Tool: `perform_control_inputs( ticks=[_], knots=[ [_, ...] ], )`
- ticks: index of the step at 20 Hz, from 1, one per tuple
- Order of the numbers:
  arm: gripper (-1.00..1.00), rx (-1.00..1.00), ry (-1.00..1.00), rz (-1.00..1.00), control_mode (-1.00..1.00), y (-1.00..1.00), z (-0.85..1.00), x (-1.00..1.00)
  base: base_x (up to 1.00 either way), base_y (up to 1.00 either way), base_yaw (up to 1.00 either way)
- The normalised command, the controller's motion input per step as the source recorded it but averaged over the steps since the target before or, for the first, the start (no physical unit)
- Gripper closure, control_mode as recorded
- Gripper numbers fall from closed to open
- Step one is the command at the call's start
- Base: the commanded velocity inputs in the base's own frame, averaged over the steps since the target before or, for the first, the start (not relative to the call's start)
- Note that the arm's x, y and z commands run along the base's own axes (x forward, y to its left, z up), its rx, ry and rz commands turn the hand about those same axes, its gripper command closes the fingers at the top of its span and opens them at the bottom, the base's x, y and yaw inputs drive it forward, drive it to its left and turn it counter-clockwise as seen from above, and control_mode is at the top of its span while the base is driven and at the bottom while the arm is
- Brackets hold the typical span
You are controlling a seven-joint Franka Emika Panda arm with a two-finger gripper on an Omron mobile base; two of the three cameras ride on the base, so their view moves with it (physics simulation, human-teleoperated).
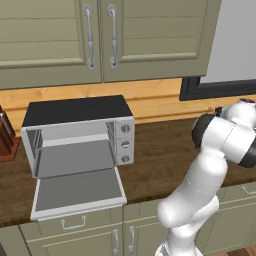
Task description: Pick up the kebab skewer and baguette bread, and place them inside the toaster oven. Close the toaster oven door and start by setting the timer.
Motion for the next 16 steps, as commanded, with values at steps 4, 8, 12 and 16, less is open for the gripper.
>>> perform_control_inputs(
  ticks=[4,8,12,16],
  knots=[
    [-1.00,0.02,0.00,0.00,-1.00,-0.19,-0.42,0.20,0.00,0.00,0.00],
    [-1.00,0.00,0.00,0.00,-1.00,-0.02,-0.13,0.24,0.00,0.00,0.00],
    [-1.00,0.00,0.00,0.00,-1.00,-0.01,-0.18,0.25,0.00,0.00,0.00],
    [-1.00,0.00,0.00,-0.02,-1.00,0.04,-0.31,0.11,0.00,0.00,0.00]
  ],
)
